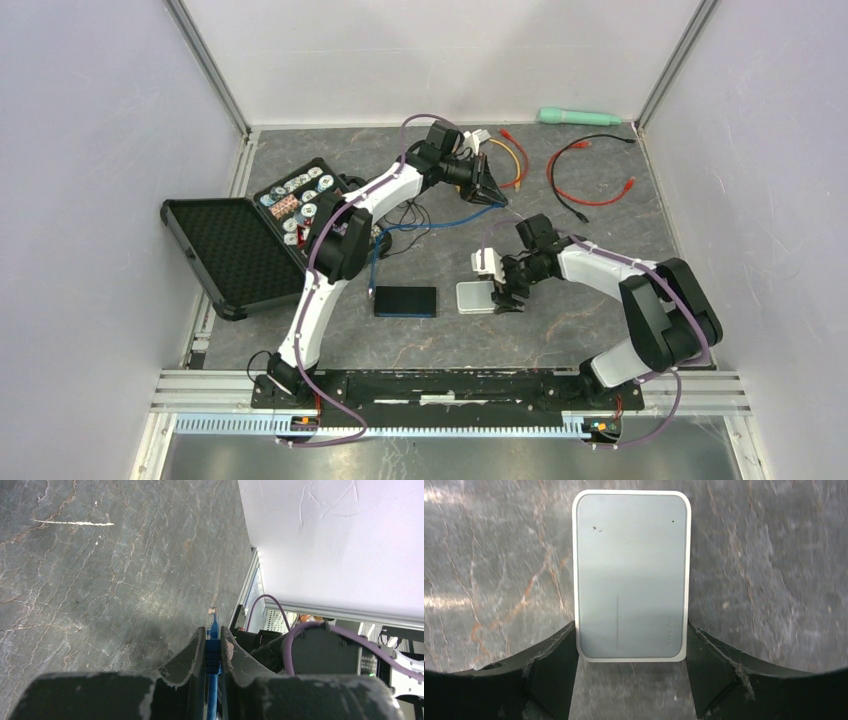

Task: Pull the plug from the switch port
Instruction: Place the switch port at the center of the board, then place the connector at the center of the board.

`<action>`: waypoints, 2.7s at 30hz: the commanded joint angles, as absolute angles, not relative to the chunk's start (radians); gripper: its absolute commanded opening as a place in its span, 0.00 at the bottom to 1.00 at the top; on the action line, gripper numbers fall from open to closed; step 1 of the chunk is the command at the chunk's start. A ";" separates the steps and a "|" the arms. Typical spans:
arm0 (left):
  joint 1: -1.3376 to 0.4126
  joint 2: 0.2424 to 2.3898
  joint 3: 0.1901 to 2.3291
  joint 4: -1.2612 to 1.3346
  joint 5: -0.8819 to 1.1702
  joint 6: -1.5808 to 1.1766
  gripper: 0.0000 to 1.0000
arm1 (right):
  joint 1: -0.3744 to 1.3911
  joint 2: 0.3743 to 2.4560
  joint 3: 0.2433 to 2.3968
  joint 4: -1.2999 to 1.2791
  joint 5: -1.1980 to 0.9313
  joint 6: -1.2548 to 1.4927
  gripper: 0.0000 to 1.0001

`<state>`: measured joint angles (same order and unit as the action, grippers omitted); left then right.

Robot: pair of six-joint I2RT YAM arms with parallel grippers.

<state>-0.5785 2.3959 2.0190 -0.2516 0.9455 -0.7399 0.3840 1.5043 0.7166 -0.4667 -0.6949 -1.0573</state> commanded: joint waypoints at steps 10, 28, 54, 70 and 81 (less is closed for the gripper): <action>-0.550 2.436 2.041 -0.201 0.988 -0.762 0.02 | 0.520 1.553 0.752 -0.328 -0.615 -0.880 0.58; -0.625 2.635 2.313 -0.207 1.041 -0.817 0.05 | 0.473 1.234 0.679 -0.319 -0.500 -0.793 0.98; -0.682 2.720 2.348 0.009 1.079 -0.940 1.00 | 0.467 1.167 0.770 -0.339 -0.400 -0.743 0.80; -0.506 2.500 2.304 -0.062 1.052 -0.874 1.00 | 0.437 1.292 0.717 -0.186 -0.392 -0.673 0.77; -0.395 2.325 2.163 -0.064 1.104 -0.866 1.00 | 0.418 1.544 0.890 -0.168 -0.291 -0.625 0.38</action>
<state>-0.3954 2.3970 2.2078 -0.0643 1.0523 -0.9108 0.4362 1.5055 0.7959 -0.1993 -0.3359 -0.6579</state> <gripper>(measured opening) 0.993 0.473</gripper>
